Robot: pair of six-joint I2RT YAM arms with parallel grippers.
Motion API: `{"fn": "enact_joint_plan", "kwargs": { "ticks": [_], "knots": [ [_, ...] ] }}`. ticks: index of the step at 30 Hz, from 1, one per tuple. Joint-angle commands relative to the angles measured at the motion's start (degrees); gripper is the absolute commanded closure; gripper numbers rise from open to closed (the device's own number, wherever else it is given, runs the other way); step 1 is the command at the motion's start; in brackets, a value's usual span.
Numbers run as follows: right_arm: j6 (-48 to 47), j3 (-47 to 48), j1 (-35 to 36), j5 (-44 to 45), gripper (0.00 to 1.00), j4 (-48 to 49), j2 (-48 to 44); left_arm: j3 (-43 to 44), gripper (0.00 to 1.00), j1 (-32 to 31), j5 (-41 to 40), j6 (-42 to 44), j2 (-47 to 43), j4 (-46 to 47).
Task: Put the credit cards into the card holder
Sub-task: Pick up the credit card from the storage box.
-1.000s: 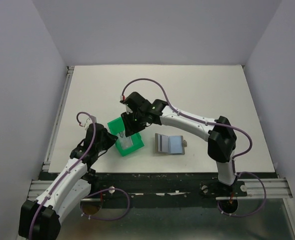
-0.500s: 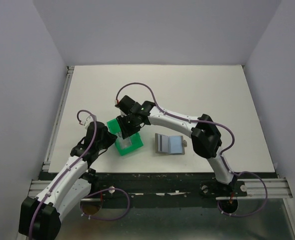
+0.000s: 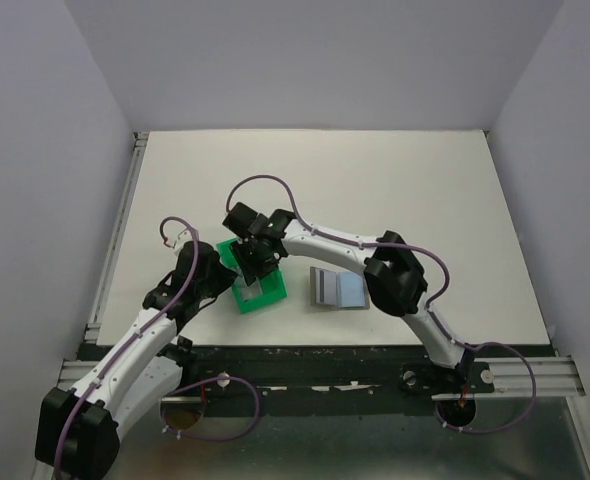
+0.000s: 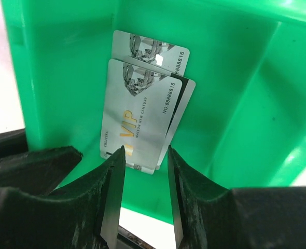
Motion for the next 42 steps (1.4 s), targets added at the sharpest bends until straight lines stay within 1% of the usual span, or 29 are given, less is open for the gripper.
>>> {"fn": "enact_joint_plan", "kwargs": {
  "ticks": [1,4,10,18,25,29,33,42],
  "knots": [
    [0.43,0.26,0.39,4.63,0.53,-2.53,2.97,3.24,1.00,-0.71,-0.30,-0.02,0.69,2.02],
    [1.05,0.44,0.48,5.68,0.53,-2.44,3.67,3.32,1.00,-0.98,-0.39,-0.19,0.69,1.93],
    [2.27,3.16,0.48,9.11,0.52,-5.51,6.92,3.59,1.00,-1.33,-0.57,-0.37,0.96,1.93],
    [2.72,2.19,0.57,9.90,0.51,-5.95,8.15,3.68,1.00,-1.42,-0.48,-0.46,1.22,1.84],
    [1.84,6.32,1.00,16.93,0.45,-10.34,9.29,3.76,1.00,-1.59,-0.30,-0.37,1.48,2.02],
    [1.48,8.43,1.00,17.81,0.43,-12.45,10.79,3.76,1.00,-1.59,-0.13,-0.28,1.66,2.02],
    [1.75,7.82,1.00,15.36,0.43,-11.85,11.32,3.76,1.00,-1.68,0.05,-0.37,2.01,2.19],
    [3.15,5.01,1.09,4.81,0.44,-7.10,10.79,3.41,1.00,-1.77,0.31,-0.55,2.10,2.28]
  ]
}}
